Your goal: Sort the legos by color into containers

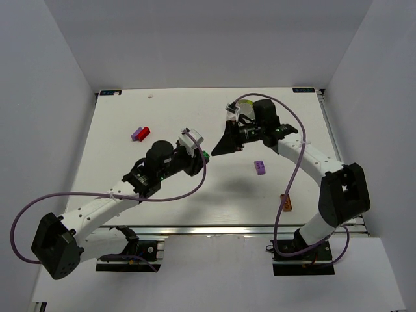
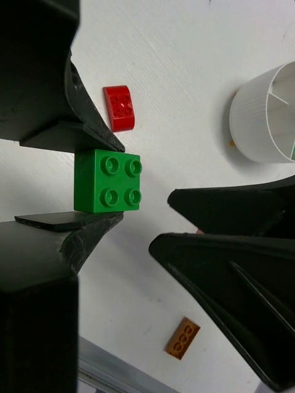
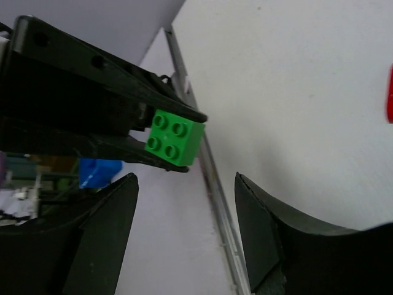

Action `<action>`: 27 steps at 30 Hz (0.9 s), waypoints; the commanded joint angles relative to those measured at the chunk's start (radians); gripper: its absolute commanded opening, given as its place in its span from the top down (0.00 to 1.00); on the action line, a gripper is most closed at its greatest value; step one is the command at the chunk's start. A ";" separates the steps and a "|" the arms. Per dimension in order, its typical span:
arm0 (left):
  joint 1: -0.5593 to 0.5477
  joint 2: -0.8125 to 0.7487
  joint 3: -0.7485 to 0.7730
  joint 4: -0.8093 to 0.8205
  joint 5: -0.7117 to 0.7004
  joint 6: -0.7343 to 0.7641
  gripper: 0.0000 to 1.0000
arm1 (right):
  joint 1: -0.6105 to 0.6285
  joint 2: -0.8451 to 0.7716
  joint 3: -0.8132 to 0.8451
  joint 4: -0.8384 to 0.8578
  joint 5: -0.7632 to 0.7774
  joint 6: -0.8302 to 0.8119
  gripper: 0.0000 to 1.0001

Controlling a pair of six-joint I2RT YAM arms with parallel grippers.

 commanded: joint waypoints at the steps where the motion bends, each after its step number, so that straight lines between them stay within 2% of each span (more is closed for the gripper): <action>1: -0.011 -0.025 0.026 -0.022 -0.031 0.050 1.00 | 0.011 0.012 -0.021 0.141 -0.091 0.182 0.31; 4: -0.016 -0.024 0.034 -0.018 -0.030 0.044 1.00 | 0.016 0.024 -0.012 0.159 -0.097 0.212 0.30; 7: -0.016 -0.012 0.048 -0.010 -0.025 0.035 1.00 | 0.002 0.023 0.026 0.118 -0.046 0.154 0.30; 10: -0.016 0.034 0.081 -0.007 -0.008 -0.011 1.00 | -0.106 0.030 0.071 0.095 0.040 0.109 0.31; 13: -0.016 0.085 0.123 0.011 0.033 -0.015 1.00 | -0.157 0.058 0.115 0.032 0.019 0.083 0.34; 16: -0.019 0.102 0.132 0.048 0.038 0.015 1.00 | -0.170 0.031 0.091 0.023 -0.033 0.103 0.34; 20: -0.017 0.114 0.158 0.053 0.053 0.073 1.00 | -0.143 -0.020 -0.039 0.159 -0.134 0.265 0.32; 27: -0.017 0.137 0.201 0.073 0.082 0.084 1.00 | -0.087 -0.046 -0.075 0.297 -0.154 0.371 0.30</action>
